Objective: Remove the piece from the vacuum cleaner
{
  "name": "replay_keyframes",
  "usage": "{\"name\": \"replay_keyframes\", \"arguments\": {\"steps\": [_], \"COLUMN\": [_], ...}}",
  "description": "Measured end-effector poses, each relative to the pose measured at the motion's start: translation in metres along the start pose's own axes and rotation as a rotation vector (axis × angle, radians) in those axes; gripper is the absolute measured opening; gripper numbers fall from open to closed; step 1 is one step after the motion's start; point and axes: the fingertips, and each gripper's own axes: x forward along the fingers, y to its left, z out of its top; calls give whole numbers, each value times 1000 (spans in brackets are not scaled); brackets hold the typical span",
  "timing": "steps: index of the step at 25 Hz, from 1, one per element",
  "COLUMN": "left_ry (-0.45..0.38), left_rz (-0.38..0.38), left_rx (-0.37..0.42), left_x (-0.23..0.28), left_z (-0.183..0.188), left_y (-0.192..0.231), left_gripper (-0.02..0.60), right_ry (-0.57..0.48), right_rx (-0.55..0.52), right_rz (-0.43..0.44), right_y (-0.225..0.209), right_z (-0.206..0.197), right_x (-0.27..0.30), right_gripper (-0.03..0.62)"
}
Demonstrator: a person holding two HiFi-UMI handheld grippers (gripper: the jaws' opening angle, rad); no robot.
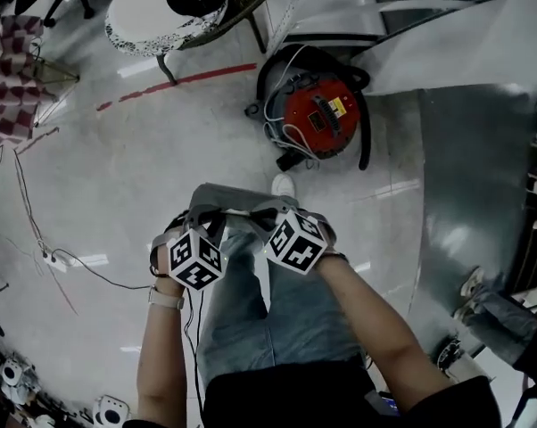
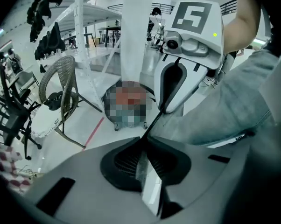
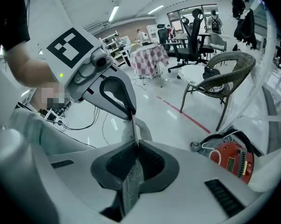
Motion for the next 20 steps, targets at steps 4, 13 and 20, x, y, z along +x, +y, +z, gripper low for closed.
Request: {"name": "replay_keyframes", "arguments": {"steps": [4,13,20], "left_ry": [-10,-64,-115], "left_rz": [5,47,68], "left_rx": [-14,-51,-56], "left_x": [-45,-141,-200], "left_z": [17,53,73], "left_y": [-8,-12,-16], "left_gripper": [54,54,54], "right_ry": [-9,-63,-106], "right_rx": [5,5,-5], "right_rz": [0,-36,-100], "right_y": [23,62,89], "right_z": [23,80,116], "right_x": [-38,-113,-160], "right_gripper": [43,44,44]}}
